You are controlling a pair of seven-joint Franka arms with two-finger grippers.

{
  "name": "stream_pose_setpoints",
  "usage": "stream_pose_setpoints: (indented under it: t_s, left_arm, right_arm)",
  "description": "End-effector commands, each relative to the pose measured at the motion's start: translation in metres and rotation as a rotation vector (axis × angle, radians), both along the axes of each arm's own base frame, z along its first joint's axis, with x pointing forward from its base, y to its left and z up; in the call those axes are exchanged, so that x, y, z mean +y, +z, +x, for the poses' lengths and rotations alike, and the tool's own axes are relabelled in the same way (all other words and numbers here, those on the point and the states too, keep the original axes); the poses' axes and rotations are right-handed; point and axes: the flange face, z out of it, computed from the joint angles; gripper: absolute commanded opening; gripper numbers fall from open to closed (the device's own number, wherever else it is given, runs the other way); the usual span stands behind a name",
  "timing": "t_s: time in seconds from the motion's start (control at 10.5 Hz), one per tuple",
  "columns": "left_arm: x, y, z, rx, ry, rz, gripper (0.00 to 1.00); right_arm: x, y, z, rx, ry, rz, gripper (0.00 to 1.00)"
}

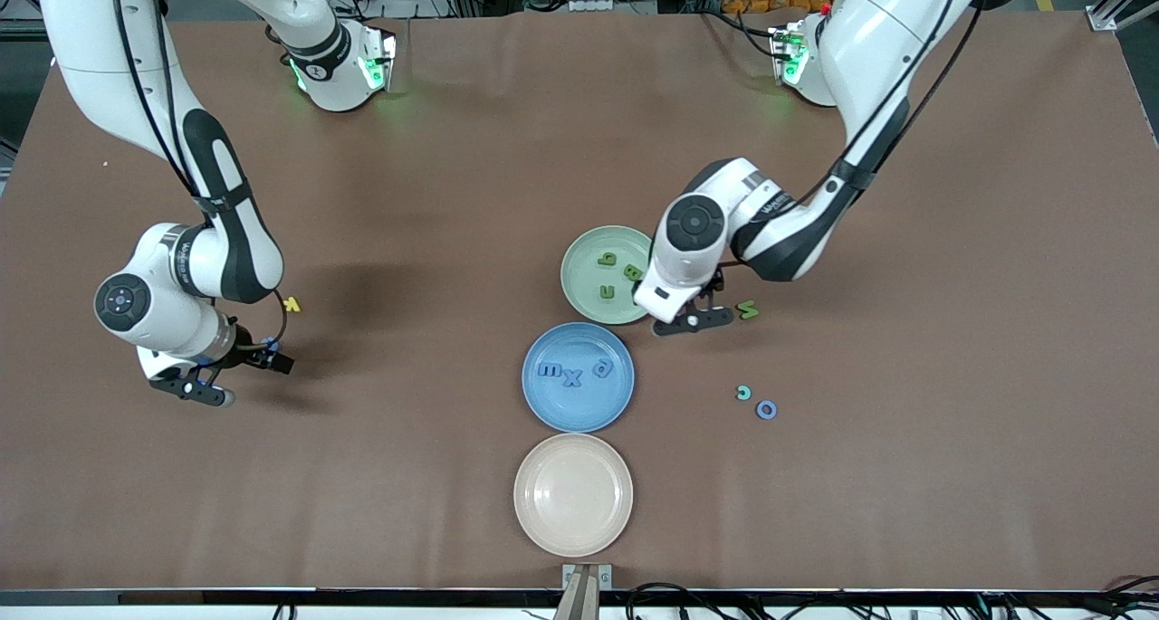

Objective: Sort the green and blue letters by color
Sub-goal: 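Move the right gripper to the blue c while the left gripper reaches green z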

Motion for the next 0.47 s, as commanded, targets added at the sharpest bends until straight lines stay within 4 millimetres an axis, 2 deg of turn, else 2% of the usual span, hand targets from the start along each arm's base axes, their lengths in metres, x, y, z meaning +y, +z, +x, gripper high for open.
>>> stream_pose_setpoints:
  t_s: [0.0,0.09,0.38]
  left_arm:
    - [0.058,0.023,0.024,-0.036,0.078,0.035,1.00]
    - [0.077,0.030,0.027,-0.044,0.103,0.043,1.00]
    - [0.094,0.014,0.016,-0.011,0.117,0.064,1.00]
  right_arm:
    - [-0.014,0.016,-0.035,0.012,-0.012,0.021,1.00]
    - [-0.020,0.011,-0.041,0.007,-0.003,0.019,1.00]
    - [-0.028,-0.003,-0.050,-0.023,-0.011,0.009,1.00]
